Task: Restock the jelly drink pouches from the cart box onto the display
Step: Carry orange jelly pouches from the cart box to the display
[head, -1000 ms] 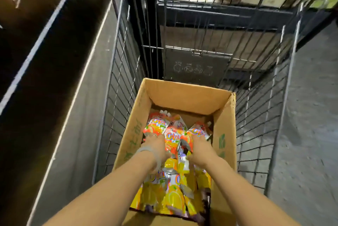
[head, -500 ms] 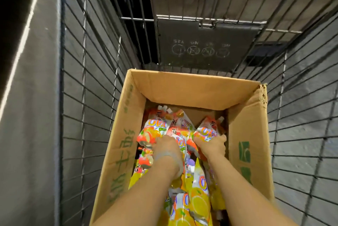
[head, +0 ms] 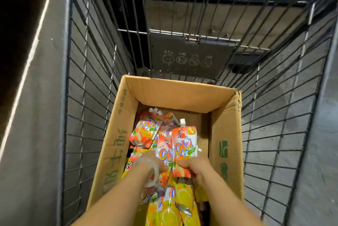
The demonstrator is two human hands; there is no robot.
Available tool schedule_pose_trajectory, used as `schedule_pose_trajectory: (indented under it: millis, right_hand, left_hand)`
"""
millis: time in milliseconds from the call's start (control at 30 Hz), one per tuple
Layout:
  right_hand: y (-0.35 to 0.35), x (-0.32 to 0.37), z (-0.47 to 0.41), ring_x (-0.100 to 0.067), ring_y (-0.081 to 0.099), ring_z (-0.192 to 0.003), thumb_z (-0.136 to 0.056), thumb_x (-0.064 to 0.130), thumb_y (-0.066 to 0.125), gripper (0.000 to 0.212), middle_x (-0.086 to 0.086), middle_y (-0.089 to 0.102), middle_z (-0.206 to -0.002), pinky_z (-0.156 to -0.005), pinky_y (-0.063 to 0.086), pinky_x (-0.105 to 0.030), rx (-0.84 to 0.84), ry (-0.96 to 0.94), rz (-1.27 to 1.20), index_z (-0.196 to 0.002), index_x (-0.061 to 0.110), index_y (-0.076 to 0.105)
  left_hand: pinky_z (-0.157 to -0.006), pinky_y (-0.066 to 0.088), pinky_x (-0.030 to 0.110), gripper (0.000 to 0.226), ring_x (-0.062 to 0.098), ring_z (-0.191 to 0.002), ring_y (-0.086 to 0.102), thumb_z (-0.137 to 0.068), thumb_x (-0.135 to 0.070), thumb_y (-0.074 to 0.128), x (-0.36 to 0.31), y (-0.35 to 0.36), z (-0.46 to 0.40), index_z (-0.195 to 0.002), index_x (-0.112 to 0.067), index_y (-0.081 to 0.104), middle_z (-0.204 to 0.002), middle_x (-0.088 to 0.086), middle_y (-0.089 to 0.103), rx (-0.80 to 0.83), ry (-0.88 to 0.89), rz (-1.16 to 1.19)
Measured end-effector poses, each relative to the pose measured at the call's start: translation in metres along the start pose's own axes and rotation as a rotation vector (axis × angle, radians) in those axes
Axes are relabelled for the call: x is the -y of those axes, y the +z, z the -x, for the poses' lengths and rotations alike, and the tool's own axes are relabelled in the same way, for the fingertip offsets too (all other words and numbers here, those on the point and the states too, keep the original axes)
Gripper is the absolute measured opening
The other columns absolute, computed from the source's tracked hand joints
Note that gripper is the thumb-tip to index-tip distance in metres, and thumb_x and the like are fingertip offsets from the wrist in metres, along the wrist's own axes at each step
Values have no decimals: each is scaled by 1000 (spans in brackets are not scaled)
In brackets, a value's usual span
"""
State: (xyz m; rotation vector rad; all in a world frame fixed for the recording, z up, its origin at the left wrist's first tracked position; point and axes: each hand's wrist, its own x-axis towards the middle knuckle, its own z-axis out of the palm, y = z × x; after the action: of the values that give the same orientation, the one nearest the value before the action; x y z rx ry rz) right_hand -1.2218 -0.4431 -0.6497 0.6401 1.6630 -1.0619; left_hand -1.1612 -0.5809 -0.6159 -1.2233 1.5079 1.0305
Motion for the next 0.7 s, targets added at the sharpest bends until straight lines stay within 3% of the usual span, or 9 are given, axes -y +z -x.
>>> schedule_pose_trajectory:
  millis: [100, 167, 233, 300, 333, 400, 467, 633, 700]
  right_hand:
    - [-7, 8, 34, -9, 64, -57, -70, -11, 74, 30, 6, 69, -67, -50, 53, -20, 48, -144, 11, -84, 14, 67]
    - [-11, 18, 53, -15, 67, -64, -71, -9, 73, 29, 3, 72, -72, -58, 57, -26, 89, -204, 24, -91, 12, 69]
    - [-14, 33, 71, -27, 69, -81, -73, -8, 72, 35, -6, 74, -86, -78, 58, -41, 128, -247, 43, -103, 9, 67]
    - [-16, 51, 93, -32, 68, -93, -70, -6, 73, 42, -11, 73, -99, -88, 54, -48, 154, -326, 68, -109, 8, 65]
    - [-18, 59, 103, -31, 68, -94, -67, -5, 75, 46, -11, 72, -100, -88, 54, -48, 161, -372, 72, -110, 8, 63]
    - [-21, 76, 125, -27, 67, -87, -69, -6, 73, 46, -8, 72, -97, -79, 56, -41, 185, -464, 74, -110, 10, 60]
    - [-25, 90, 150, -20, 65, -80, -75, -10, 66, 42, -4, 70, -93, -67, 54, -31, 226, -562, 96, -111, 10, 57]
    - [-37, 102, 221, -12, 67, -68, -79, -15, 60, 36, -4, 69, -88, -55, 54, -21, 401, -762, 94, -107, 8, 55]
    - [-45, 97, 251, -7, 68, -62, -80, -14, 59, 33, -3, 69, -85, -51, 53, -20, 477, -812, 121, -102, 10, 54]
  left_hand:
    - [-77, 52, 38, 76, 31, -101, 64, -77, -21, 74, 15, -5, 19, -141, -11, 34, -121, 19, 61, -6, 70, 305]
    - [-89, 50, 40, 77, 33, -118, 56, -76, -22, 76, 21, -14, 34, -140, -12, 36, -133, 20, 54, -39, 147, 405]
    - [-95, 50, 38, 86, 28, -116, 58, -66, -30, 80, 20, -24, 53, -140, -15, 40, -131, 11, 57, -110, 236, 441]
    - [-78, 54, 29, 84, 19, -92, 66, -58, -29, 78, 16, -35, 77, -134, -16, 47, -113, 5, 67, -130, 317, 528]
    - [-65, 53, 25, 70, 15, -74, 66, -62, -17, 78, 13, -39, 90, -127, -15, 53, -95, 3, 72, -129, 362, 605]
    - [-42, 44, 15, 40, 8, -40, 54, -74, 12, 66, 6, -43, 117, -107, -10, 58, -54, -2, 66, -106, 429, 760]
    - [-34, 33, 10, 39, 5, -27, 43, -77, 23, 55, 1, -44, 147, -102, -7, 53, -39, -4, 56, -108, 507, 853]
    - [-47, 39, 20, 40, 14, -38, 49, -76, 19, 58, 18, -28, 220, -99, -14, 59, -54, 2, 63, -213, 682, 1079]
    - [-52, 48, 29, 43, 21, -55, 59, -76, 20, 58, 32, -12, 252, -108, -9, 58, -73, 11, 67, -272, 751, 1136]
